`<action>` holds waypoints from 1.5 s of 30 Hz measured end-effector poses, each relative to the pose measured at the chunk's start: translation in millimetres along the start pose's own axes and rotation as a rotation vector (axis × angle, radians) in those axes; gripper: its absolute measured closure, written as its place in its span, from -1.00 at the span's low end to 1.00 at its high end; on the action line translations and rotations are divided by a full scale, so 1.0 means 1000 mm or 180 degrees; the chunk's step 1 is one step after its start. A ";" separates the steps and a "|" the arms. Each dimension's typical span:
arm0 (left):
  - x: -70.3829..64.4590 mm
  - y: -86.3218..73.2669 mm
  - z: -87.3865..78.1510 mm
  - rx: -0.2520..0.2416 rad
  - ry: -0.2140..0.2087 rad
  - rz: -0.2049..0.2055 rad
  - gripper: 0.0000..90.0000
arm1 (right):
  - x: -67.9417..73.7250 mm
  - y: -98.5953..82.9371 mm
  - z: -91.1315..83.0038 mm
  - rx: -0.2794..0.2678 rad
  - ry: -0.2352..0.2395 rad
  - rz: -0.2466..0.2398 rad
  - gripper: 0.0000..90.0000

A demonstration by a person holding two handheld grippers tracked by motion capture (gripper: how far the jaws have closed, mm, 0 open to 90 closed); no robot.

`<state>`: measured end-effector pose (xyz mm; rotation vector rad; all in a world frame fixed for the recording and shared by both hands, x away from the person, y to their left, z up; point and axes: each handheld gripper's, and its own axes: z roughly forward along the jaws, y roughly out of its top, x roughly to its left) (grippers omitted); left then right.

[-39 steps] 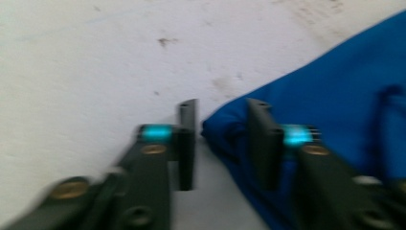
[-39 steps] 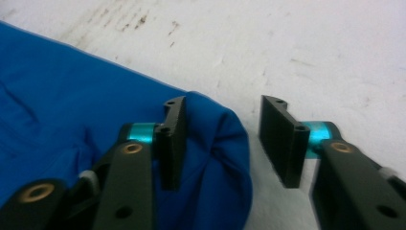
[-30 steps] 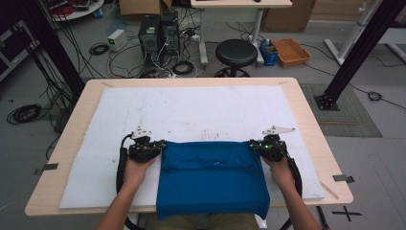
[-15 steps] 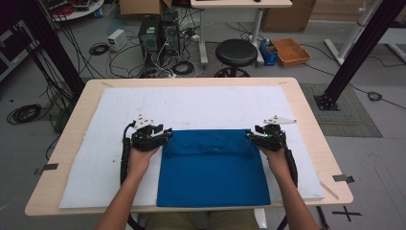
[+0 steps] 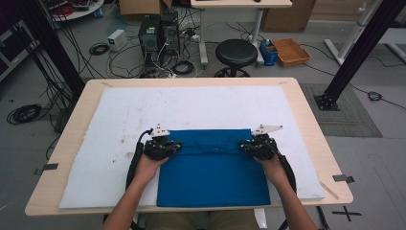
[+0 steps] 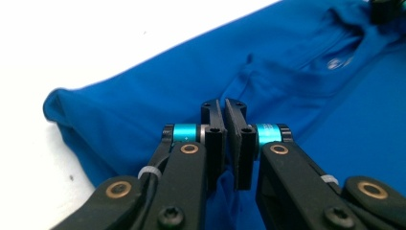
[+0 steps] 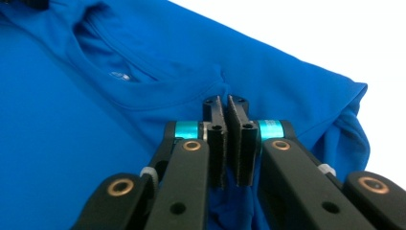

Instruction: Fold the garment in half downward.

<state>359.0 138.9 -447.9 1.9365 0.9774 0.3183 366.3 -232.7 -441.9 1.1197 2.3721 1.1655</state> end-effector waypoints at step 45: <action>-0.042 -0.022 -0.034 0.0270 -0.1096 0.0033 0.36 | 0.055 -0.039 -0.037 0.0254 0.1421 -0.0678 0.87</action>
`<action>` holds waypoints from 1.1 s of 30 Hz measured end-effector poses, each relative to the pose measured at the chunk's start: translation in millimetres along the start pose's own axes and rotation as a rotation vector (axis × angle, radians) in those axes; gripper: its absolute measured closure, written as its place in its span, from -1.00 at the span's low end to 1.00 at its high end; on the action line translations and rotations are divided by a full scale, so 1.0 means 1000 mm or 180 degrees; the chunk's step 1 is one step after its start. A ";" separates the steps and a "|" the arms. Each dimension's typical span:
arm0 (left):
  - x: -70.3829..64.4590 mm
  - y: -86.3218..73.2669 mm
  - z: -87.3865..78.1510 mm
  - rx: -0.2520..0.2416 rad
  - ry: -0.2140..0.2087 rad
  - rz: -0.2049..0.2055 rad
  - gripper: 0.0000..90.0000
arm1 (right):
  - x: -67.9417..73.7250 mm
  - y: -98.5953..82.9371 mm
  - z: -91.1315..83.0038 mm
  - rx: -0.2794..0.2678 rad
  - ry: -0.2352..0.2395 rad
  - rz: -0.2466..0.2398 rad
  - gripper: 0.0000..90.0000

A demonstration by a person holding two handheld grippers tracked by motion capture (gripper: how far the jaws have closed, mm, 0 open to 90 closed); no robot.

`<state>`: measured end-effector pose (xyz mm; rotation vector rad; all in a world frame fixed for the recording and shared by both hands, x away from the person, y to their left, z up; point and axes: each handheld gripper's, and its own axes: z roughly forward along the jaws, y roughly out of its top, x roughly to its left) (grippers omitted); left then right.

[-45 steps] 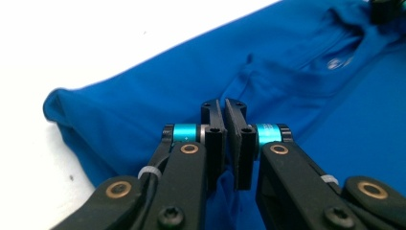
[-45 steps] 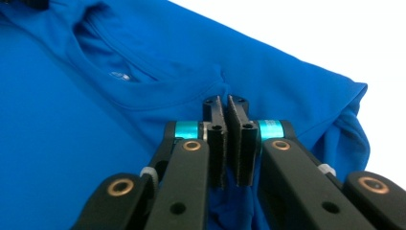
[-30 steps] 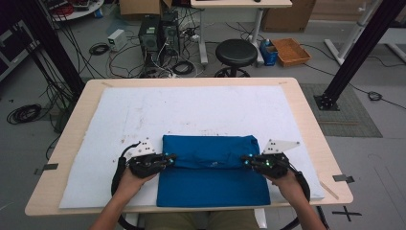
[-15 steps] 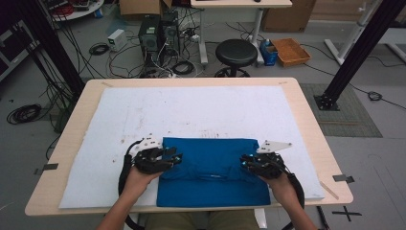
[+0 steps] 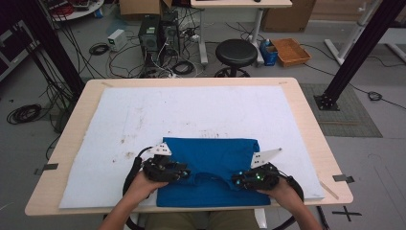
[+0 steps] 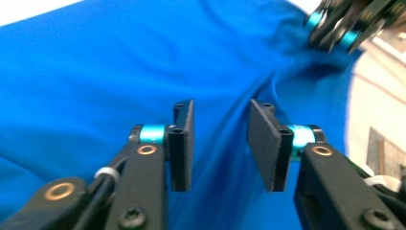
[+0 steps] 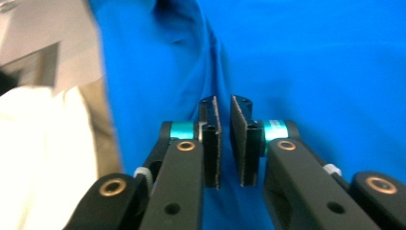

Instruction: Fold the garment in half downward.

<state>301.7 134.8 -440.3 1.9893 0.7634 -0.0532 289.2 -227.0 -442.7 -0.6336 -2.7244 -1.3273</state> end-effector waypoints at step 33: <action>-0.023 -0.047 -0.033 -0.0106 0.1334 -0.0026 0.41 | 0.023 -0.035 -0.028 0.0023 -0.1358 0.0491 0.67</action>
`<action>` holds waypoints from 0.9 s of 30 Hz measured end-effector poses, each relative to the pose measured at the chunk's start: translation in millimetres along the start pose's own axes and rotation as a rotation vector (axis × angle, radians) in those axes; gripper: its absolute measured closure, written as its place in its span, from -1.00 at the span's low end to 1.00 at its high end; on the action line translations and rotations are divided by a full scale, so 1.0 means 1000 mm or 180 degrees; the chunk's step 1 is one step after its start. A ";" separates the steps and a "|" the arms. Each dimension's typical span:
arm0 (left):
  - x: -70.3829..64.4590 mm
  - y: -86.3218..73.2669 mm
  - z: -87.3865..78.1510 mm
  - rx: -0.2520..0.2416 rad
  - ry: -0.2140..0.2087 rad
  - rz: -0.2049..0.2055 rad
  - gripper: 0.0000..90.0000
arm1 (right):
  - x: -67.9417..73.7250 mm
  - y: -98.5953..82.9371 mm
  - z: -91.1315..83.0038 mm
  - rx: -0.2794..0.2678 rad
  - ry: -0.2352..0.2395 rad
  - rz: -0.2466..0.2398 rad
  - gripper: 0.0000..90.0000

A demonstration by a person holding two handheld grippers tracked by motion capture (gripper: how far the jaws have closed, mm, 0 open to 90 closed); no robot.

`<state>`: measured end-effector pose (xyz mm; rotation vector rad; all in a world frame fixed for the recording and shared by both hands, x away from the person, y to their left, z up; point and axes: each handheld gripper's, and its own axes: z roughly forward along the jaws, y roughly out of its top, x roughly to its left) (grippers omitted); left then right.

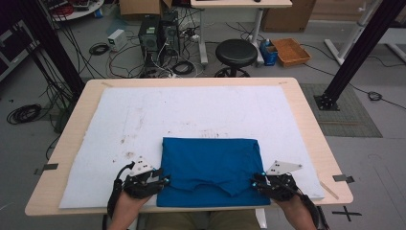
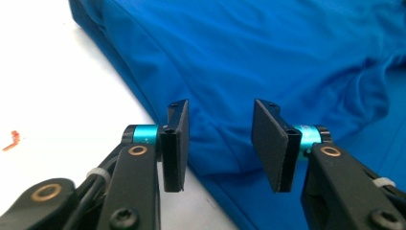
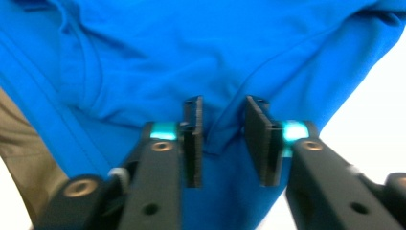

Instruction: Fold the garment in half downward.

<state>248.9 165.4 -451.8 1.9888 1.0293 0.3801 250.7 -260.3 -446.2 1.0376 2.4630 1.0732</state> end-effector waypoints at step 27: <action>-0.002 0.002 -0.037 -0.0445 -0.0636 -0.0373 0.93 | 0.002 0.005 -0.035 -0.0317 0.0212 -0.0115 0.93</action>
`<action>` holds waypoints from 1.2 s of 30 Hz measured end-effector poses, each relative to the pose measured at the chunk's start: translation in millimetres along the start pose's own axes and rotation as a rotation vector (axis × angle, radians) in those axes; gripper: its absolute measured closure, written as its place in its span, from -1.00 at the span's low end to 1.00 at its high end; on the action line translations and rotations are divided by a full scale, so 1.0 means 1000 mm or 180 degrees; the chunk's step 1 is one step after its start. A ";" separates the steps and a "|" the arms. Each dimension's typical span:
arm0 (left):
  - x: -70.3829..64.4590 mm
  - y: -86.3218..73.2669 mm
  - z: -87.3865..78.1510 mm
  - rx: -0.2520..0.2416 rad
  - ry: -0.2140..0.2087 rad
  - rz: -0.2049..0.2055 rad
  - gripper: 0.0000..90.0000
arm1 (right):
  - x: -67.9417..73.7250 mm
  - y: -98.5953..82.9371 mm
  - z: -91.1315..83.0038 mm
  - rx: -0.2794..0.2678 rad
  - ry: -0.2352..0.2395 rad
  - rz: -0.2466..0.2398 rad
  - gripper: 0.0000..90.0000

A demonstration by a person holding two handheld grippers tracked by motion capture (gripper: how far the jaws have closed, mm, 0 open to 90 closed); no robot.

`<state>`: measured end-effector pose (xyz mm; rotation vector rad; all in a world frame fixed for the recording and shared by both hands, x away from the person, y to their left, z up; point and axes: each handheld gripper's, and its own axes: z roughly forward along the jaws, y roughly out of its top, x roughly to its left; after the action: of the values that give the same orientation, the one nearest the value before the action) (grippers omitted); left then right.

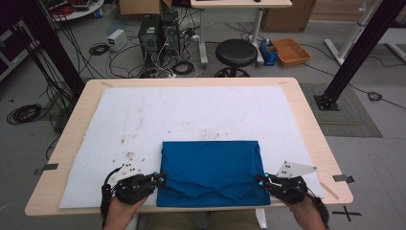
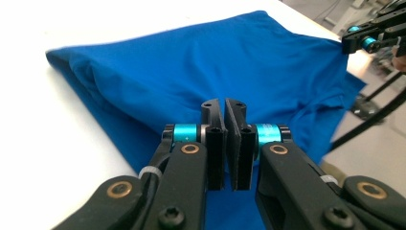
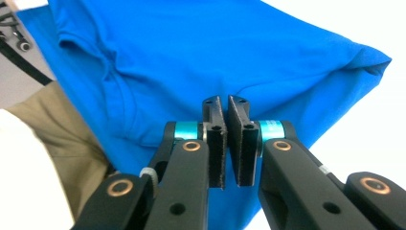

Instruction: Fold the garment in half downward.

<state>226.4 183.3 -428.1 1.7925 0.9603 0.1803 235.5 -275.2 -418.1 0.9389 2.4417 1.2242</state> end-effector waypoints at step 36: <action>0.059 0.055 0.067 0.0146 0.1215 0.0207 -0.08 | -0.061 0.028 0.055 -0.0077 -0.0818 0.0752 -0.33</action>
<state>330.2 167.9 -429.2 1.8695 1.1796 0.5612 321.2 -267.8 -433.4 1.3191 2.1593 1.1201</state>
